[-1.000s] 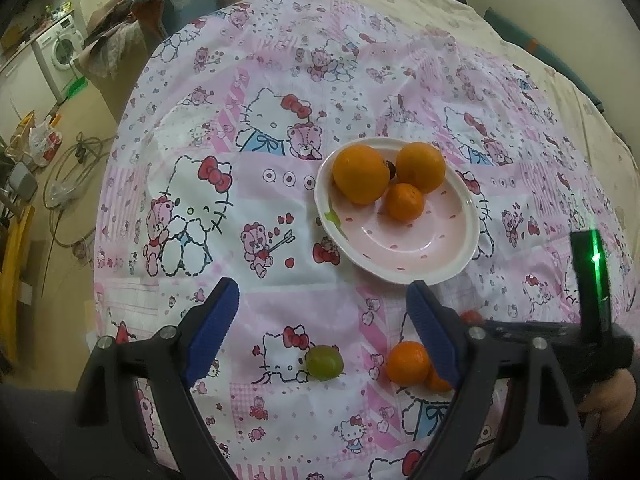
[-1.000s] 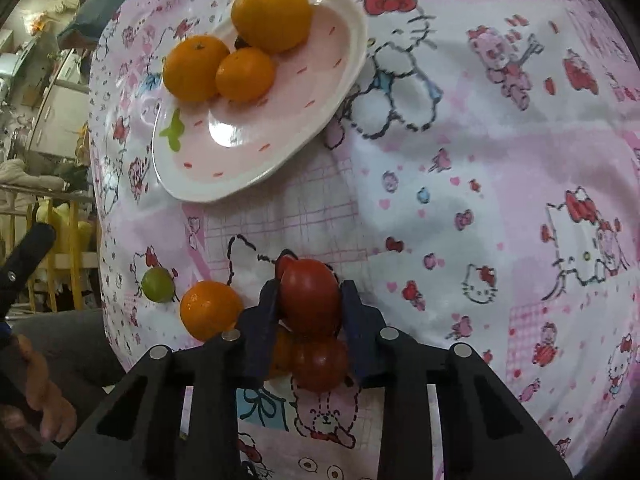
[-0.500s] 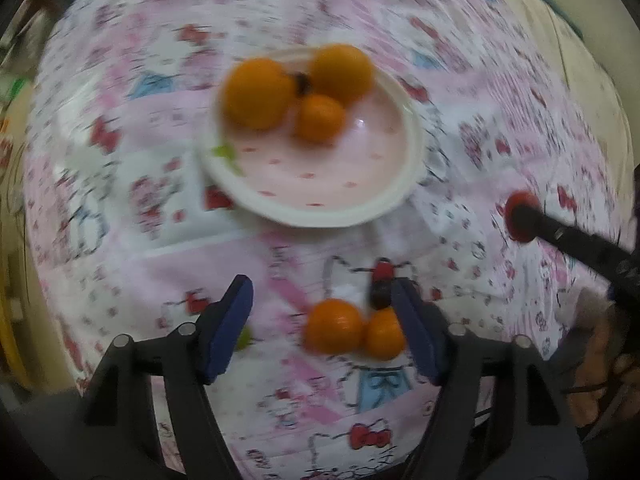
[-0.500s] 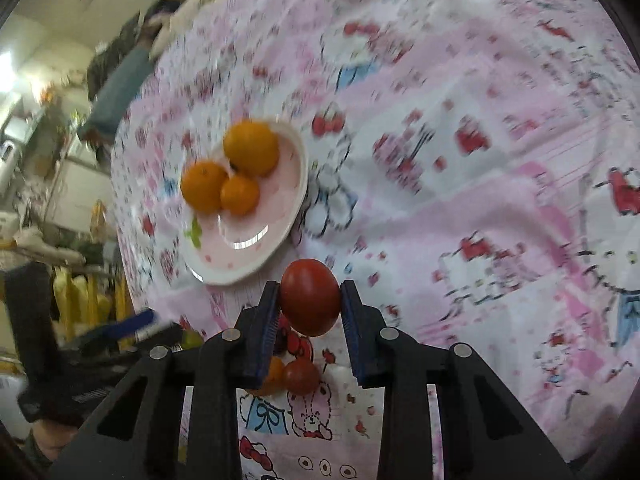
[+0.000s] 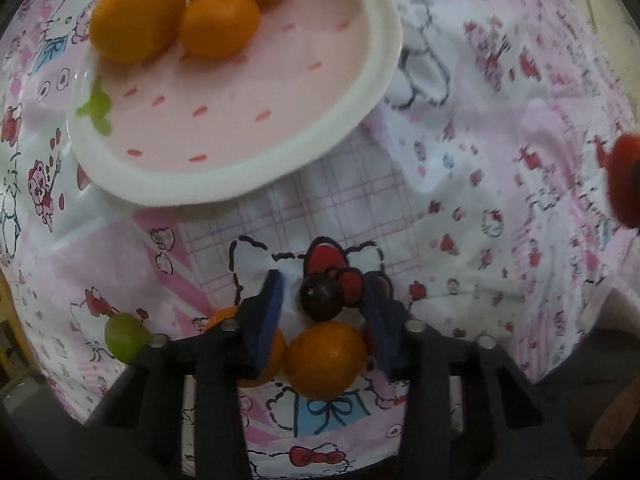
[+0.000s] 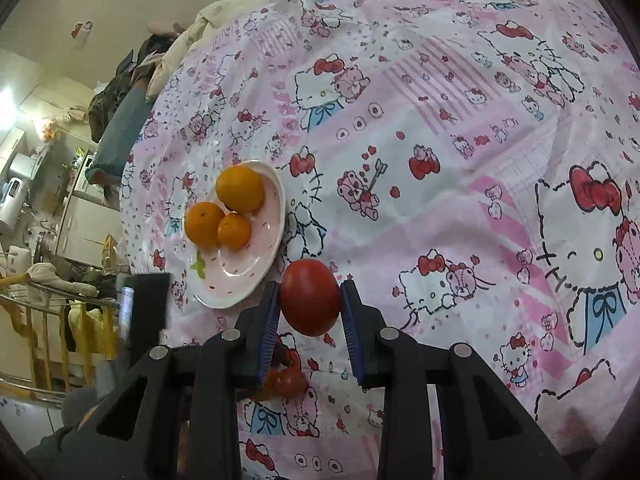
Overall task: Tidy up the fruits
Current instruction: 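Close the left gripper on a dark grape while the right gripper lifts the tomato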
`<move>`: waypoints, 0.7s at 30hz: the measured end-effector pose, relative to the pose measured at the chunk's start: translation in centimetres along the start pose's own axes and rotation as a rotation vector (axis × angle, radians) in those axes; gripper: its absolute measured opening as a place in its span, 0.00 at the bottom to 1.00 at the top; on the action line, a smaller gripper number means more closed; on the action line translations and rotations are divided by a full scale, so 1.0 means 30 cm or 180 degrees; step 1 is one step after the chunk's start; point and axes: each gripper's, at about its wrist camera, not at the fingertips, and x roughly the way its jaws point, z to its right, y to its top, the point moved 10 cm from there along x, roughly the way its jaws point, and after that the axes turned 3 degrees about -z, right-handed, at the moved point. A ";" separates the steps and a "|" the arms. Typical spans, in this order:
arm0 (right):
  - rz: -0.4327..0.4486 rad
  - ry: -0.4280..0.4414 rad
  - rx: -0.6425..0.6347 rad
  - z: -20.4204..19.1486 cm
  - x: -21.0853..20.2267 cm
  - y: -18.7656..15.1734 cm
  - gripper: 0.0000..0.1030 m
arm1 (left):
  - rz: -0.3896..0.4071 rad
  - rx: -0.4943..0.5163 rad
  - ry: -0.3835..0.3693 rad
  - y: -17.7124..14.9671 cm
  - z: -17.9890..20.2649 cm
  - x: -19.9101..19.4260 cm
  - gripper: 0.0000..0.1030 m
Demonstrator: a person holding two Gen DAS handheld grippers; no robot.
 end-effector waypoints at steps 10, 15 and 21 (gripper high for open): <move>0.0023 0.0041 0.0025 -0.006 -0.007 0.015 0.31 | 0.0031 0.0032 0.0078 0.020 0.029 0.017 0.18; 0.0020 0.0030 0.0003 -0.006 -0.004 0.013 0.31 | 0.0122 -0.0026 0.0041 0.000 0.001 -0.002 0.18; 0.0005 0.0016 -0.0047 -0.022 0.003 0.007 0.31 | 0.0365 0.0037 0.0119 -0.004 -0.019 -0.100 0.18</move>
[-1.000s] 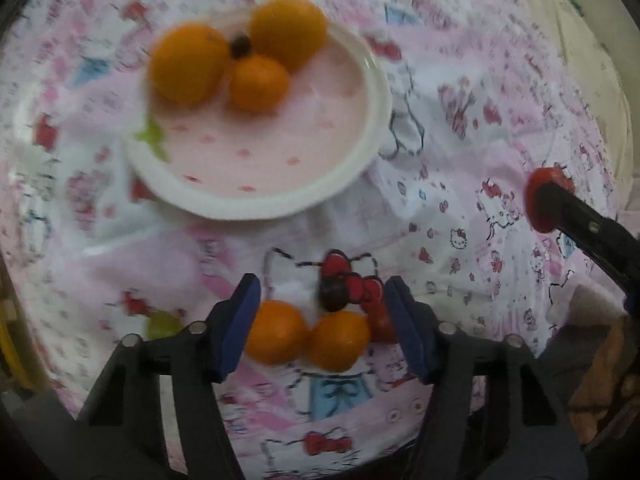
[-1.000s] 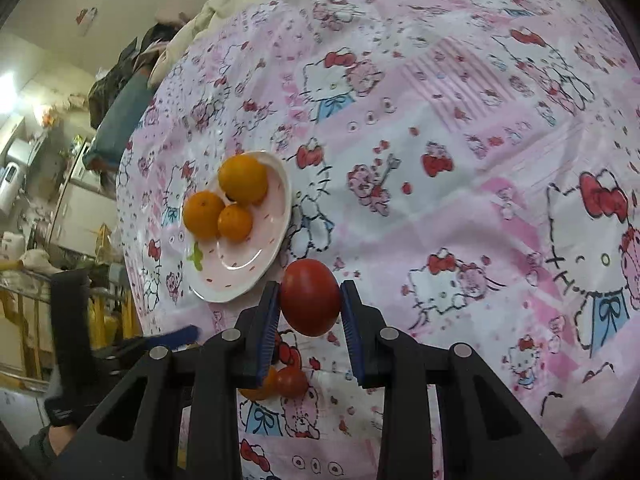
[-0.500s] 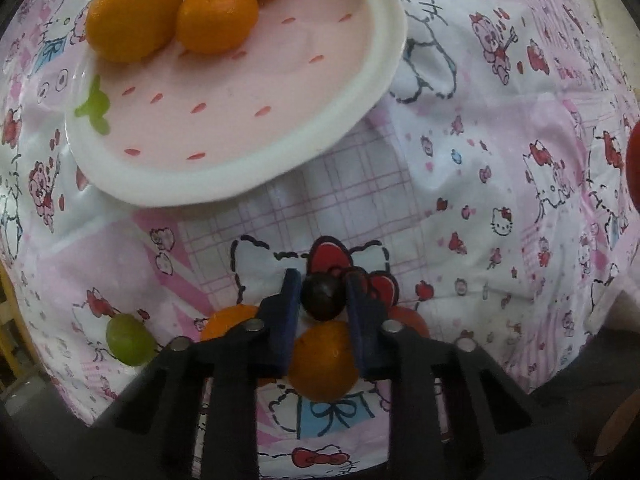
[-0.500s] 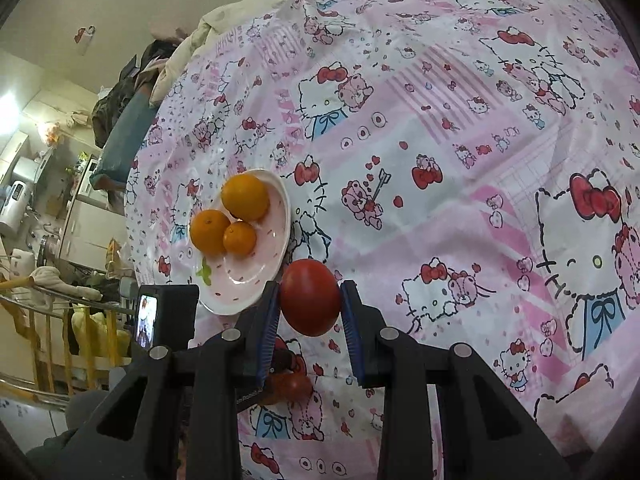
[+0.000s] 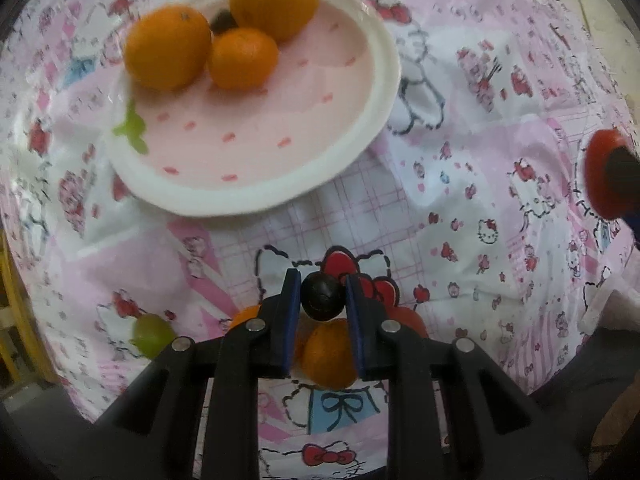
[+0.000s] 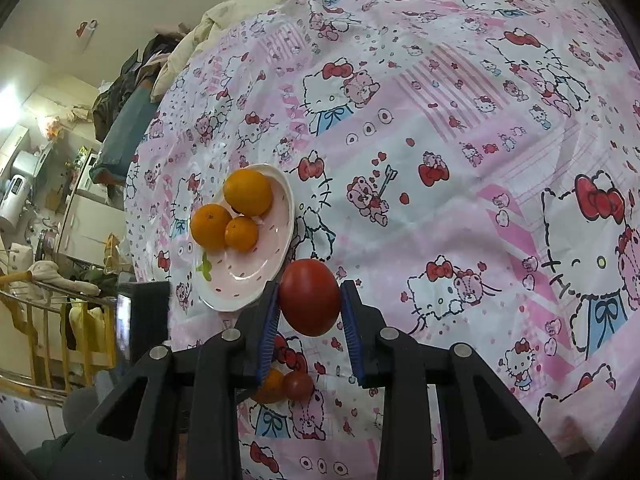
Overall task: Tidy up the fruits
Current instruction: 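Close the left gripper on a dark grape while the right gripper lifts the tomato, then carry the tomato and grape over the plate and open both grippers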
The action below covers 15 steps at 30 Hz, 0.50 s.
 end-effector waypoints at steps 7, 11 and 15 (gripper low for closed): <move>-0.0026 -0.0001 -0.0066 -0.029 0.017 -0.006 0.31 | 0.0359 -0.0096 0.0030 0.033 -0.065 -0.136 0.18; -0.0039 0.0013 -0.0130 -0.052 0.028 -0.009 0.31 | 0.0506 -0.0132 0.0054 0.028 -0.119 -0.207 0.18; -0.0045 0.0032 -0.0200 -0.079 0.035 -0.013 0.31 | 0.0646 -0.0189 0.0097 0.040 -0.213 -0.265 0.18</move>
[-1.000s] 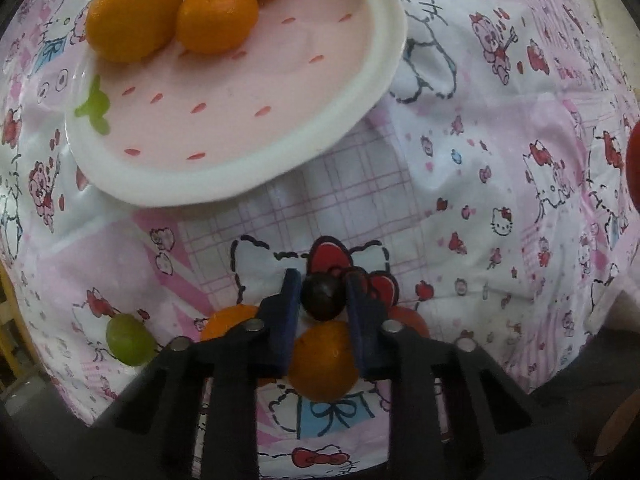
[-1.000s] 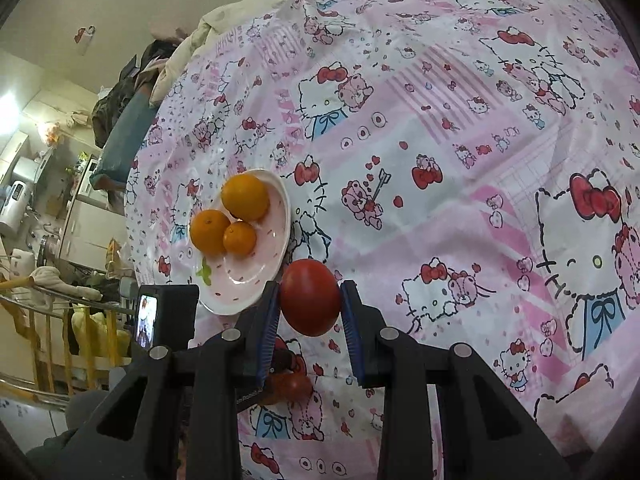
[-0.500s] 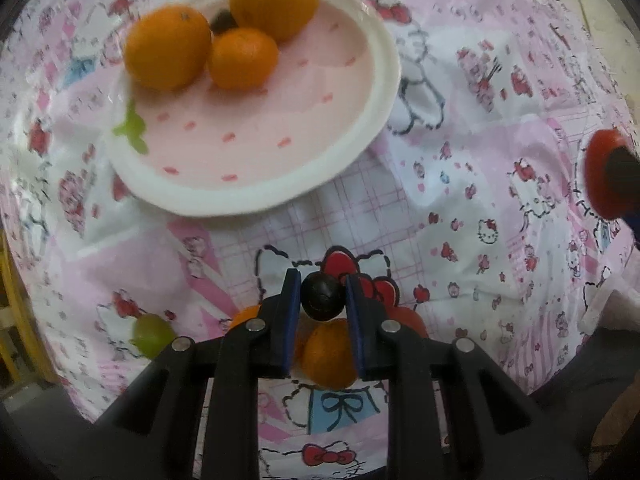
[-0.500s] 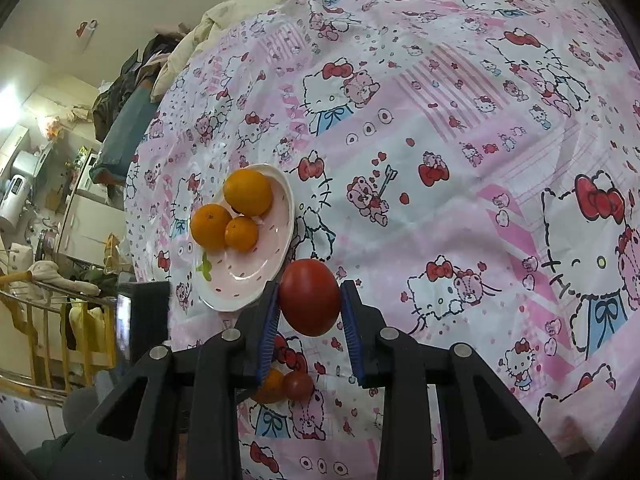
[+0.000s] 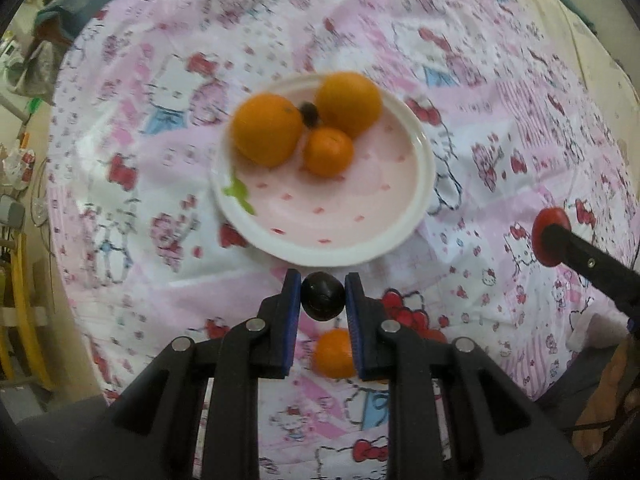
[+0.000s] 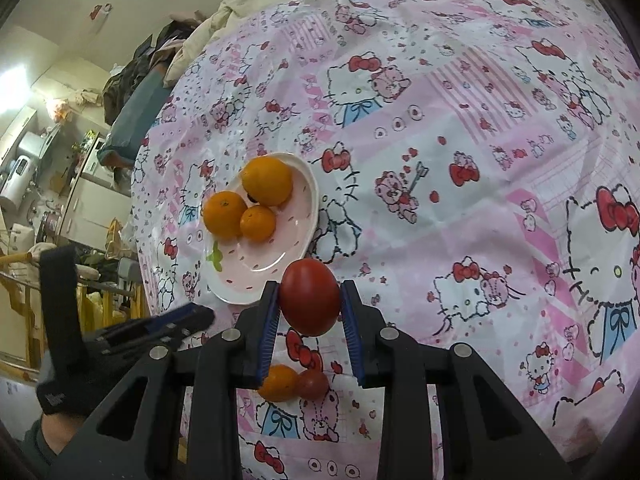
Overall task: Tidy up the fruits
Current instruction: 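Carry the tomato and grape over the plate and open both grippers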
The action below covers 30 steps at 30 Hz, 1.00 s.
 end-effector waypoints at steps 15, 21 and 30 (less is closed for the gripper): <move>0.0064 0.0130 -0.0158 -0.093 0.031 0.036 0.31 | 0.0319 -0.0146 -0.0004 0.081 -0.151 -0.063 0.18; 0.0149 0.0123 -0.0352 -0.136 0.028 0.103 0.31 | 0.0357 -0.0215 -0.0027 0.119 -0.191 -0.047 0.18; 0.0136 0.0125 -0.0395 -0.132 0.068 0.194 0.31 | 0.0422 -0.0368 -0.0108 0.195 -0.211 0.014 0.18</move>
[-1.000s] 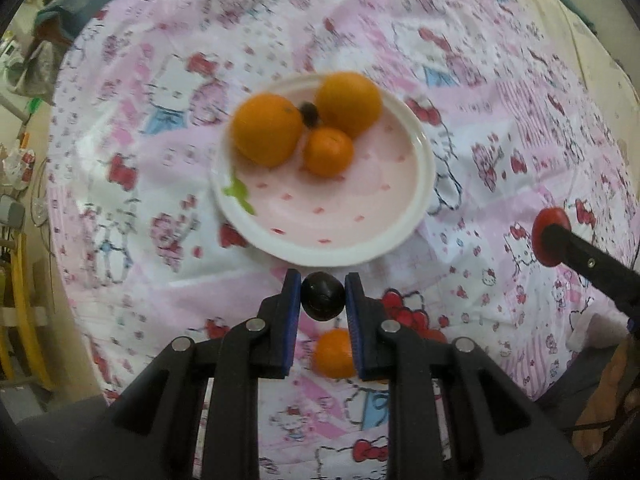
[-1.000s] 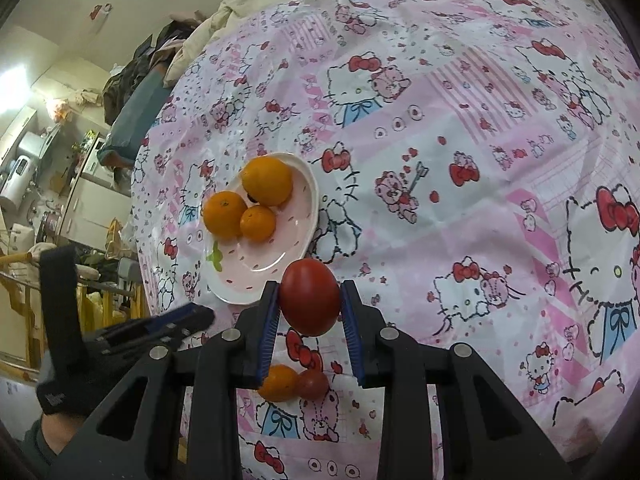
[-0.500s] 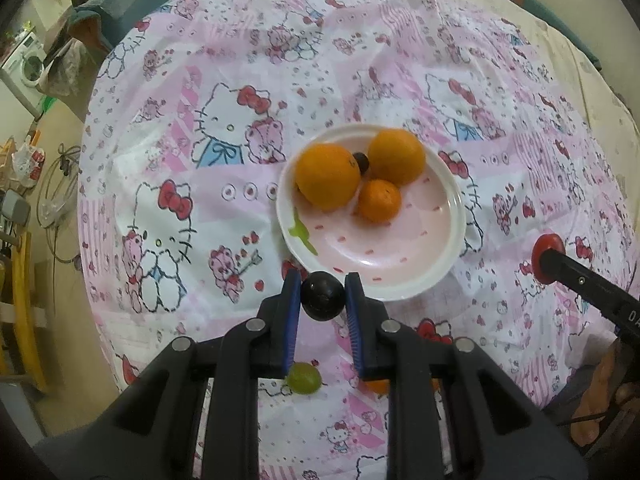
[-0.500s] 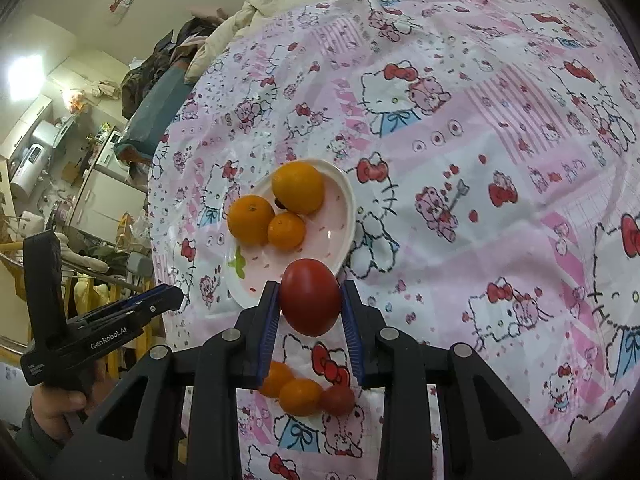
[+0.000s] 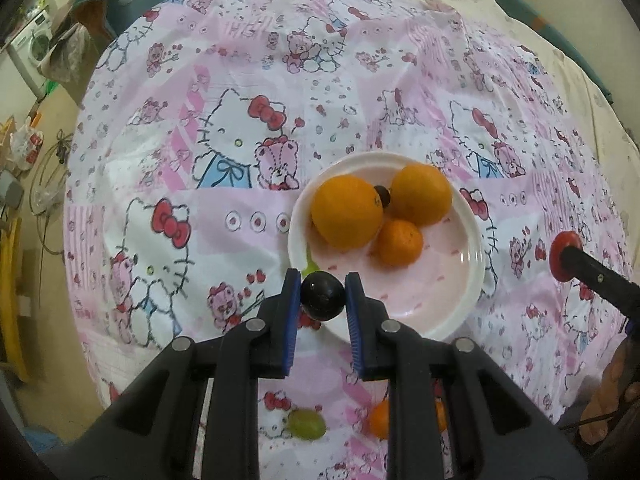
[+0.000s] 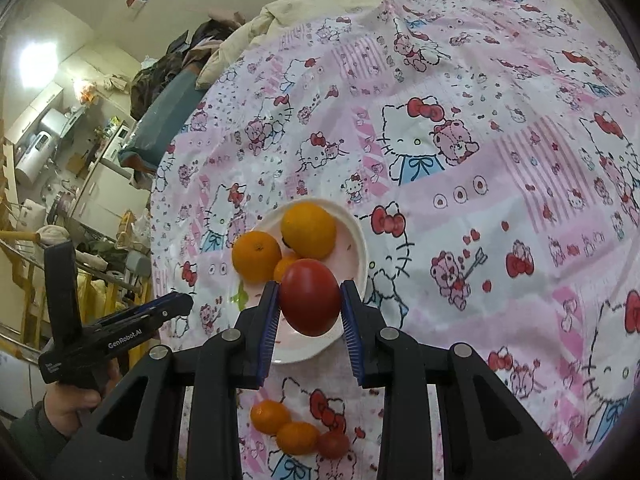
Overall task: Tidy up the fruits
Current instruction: 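Carry the tomato and grape over the plate and open both grippers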
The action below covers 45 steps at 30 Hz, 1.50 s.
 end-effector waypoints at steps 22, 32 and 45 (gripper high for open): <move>-0.0508 0.0041 -0.0059 0.030 0.277 0.060 0.31 | -0.0277 0.0115 -0.0186 0.025 0.084 0.174 0.18; -0.0670 -0.0082 -0.0238 0.011 0.350 0.023 0.32 | -0.0270 0.0242 0.0006 0.014 0.092 0.231 0.19; -0.0729 -0.0193 -0.0207 0.036 0.366 0.004 0.34 | -0.0226 0.0228 0.0027 0.019 0.081 0.241 0.20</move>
